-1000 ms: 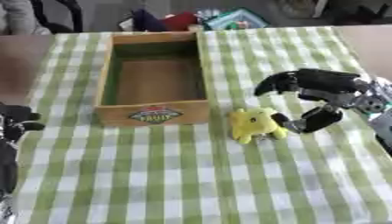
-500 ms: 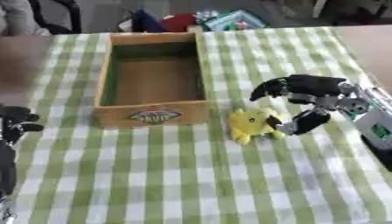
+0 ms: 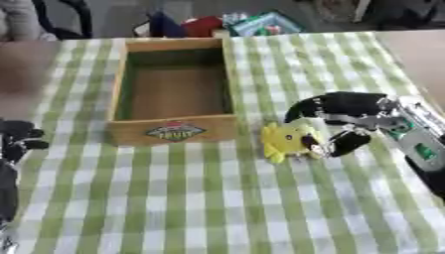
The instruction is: Pick up objects on the table and place them in the box.
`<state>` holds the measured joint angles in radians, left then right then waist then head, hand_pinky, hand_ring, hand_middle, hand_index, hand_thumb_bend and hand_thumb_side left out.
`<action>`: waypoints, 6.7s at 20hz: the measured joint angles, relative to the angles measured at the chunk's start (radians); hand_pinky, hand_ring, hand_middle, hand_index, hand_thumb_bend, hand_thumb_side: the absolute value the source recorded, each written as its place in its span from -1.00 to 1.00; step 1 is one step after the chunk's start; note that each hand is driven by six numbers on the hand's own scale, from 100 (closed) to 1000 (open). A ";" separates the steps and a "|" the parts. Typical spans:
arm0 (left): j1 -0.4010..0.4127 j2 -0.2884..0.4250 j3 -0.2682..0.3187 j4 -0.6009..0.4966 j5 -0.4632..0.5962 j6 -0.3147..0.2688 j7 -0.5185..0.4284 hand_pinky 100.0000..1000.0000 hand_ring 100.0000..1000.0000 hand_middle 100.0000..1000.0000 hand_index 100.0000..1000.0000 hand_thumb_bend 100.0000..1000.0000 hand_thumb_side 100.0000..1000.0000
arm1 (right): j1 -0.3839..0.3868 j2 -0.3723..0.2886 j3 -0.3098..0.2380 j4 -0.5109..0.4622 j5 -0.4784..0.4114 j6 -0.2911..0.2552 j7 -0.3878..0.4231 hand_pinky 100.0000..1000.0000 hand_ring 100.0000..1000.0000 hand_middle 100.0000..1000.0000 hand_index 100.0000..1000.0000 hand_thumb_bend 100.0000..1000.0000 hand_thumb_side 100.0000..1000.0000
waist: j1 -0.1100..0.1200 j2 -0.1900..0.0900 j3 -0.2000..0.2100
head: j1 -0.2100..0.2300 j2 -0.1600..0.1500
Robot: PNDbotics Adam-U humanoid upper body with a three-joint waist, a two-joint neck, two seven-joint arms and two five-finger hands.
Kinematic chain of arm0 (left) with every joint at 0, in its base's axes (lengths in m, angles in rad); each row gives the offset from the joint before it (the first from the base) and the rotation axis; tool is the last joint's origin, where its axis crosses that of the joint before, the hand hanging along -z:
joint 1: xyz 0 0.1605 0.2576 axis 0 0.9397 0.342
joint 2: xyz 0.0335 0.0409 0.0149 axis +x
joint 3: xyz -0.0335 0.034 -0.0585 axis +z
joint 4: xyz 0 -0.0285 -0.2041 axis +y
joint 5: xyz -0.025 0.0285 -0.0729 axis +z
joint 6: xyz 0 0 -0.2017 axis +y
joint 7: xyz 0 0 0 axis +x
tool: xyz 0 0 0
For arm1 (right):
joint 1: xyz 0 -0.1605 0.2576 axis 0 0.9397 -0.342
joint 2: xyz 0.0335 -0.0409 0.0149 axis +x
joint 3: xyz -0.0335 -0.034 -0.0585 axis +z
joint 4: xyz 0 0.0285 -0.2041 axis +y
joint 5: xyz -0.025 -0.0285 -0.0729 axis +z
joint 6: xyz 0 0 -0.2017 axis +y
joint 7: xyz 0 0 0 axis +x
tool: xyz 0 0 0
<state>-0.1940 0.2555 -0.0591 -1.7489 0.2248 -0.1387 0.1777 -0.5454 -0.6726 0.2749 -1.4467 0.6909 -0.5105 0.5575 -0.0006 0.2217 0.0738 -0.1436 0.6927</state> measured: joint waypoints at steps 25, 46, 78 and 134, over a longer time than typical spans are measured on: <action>0.000 0.000 0.000 0.000 0.000 -0.001 0.000 -0.04 0.08 -0.02 -0.18 -1.00 0.22 | 0.008 0.013 0.015 -0.035 0.011 0.008 0.042 0.43 0.74 0.72 0.82 -1.00 -0.40 | -0.001 -0.001 0.003 | -0.001 -0.001; 0.000 0.000 0.000 0.000 0.000 -0.001 -0.001 -0.04 0.08 -0.02 -0.18 -1.00 0.22 | -0.035 0.013 -0.003 -0.024 0.132 0.000 -0.356 -0.40 -0.47 -0.29 -0.05 -1.00 -0.67 | -0.001 -0.003 0.002 | -0.003 -0.001; -0.064 -0.010 -0.062 0.000 0.026 0.020 -0.063 -0.04 0.08 -0.03 -0.18 -1.00 0.20 | -0.460 0.244 -0.071 0.449 0.198 -0.014 -0.342 0.15 0.33 0.29 0.53 -1.00 -0.70 | -0.010 0.020 0.211 | -0.137 -0.035; -0.018 -0.009 -0.006 0.006 0.006 -0.002 0.001 -0.04 0.08 -0.02 -0.18 -1.00 0.23 | 0.234 0.147 -0.312 -0.390 -0.772 0.407 -0.409 -0.29 0.13 0.05 0.38 -1.00 -0.31 | 0.011 0.025 -0.018 | 0.009 -0.035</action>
<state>-0.2115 0.2465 -0.0653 -1.7424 0.2307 -0.1406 0.1789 -0.3114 -0.5253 -0.0368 -1.8371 -0.0812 -0.1039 0.1482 0.0106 0.2464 0.0561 -0.1347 0.6582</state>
